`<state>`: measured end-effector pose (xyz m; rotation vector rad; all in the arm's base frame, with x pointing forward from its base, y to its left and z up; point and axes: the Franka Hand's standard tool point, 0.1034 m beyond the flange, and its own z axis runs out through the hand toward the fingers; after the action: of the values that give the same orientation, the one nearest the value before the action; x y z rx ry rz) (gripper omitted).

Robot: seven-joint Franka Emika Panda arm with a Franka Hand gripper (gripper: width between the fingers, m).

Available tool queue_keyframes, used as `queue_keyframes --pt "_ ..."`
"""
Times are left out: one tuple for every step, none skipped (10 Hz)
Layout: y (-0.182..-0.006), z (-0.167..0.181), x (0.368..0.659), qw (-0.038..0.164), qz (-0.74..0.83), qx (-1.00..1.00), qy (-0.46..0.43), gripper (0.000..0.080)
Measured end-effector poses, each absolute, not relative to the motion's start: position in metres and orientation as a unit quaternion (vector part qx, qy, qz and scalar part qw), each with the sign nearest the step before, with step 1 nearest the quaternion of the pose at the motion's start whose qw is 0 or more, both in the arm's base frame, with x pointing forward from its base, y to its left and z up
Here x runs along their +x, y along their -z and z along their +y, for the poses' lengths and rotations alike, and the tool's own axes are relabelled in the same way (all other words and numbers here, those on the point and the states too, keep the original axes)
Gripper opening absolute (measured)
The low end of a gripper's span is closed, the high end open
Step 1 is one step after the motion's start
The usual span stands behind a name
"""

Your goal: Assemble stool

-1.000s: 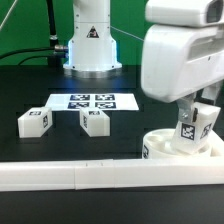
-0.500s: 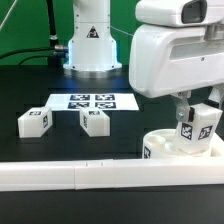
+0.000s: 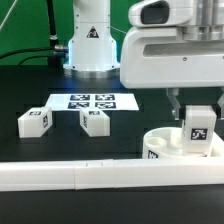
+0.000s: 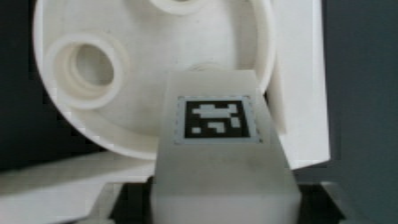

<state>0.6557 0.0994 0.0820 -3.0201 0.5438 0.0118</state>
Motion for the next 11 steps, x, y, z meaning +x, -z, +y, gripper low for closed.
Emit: queue_keyframes --pt "-0.082 0.097 0.655 0.045 0.267 -0.963 -0.014 0.0337" --pt "-0.082 0.094 0.655 0.054 0.326 -0.944 -0.025 0.0337" --pt "-0.081 0.096 0.652 0.053 0.361 -0.931 -0.023 0.0337" --pt "-0.081 0.097 0.651 0.052 0.376 -0.925 -0.025 0.0337" --pt "-0.081 0.097 0.651 0.051 0.409 -0.911 -0.028 0.0337" --pt "-0.081 0.096 0.651 0.05 0.433 -0.9 -0.029 0.0337" --pt "-0.081 0.096 0.651 0.049 0.453 -0.89 -0.031 0.0337" --pt "-0.081 0.096 0.65 0.047 0.491 -0.869 -0.033 0.0337" --pt "-0.08 0.098 0.647 0.048 0.573 -0.817 -0.031 0.0337" --pt "-0.079 0.101 0.643 0.059 0.646 -0.76 -0.031 0.0337" --pt "-0.079 0.102 0.641 0.074 0.697 -0.712 -0.033 0.0337"
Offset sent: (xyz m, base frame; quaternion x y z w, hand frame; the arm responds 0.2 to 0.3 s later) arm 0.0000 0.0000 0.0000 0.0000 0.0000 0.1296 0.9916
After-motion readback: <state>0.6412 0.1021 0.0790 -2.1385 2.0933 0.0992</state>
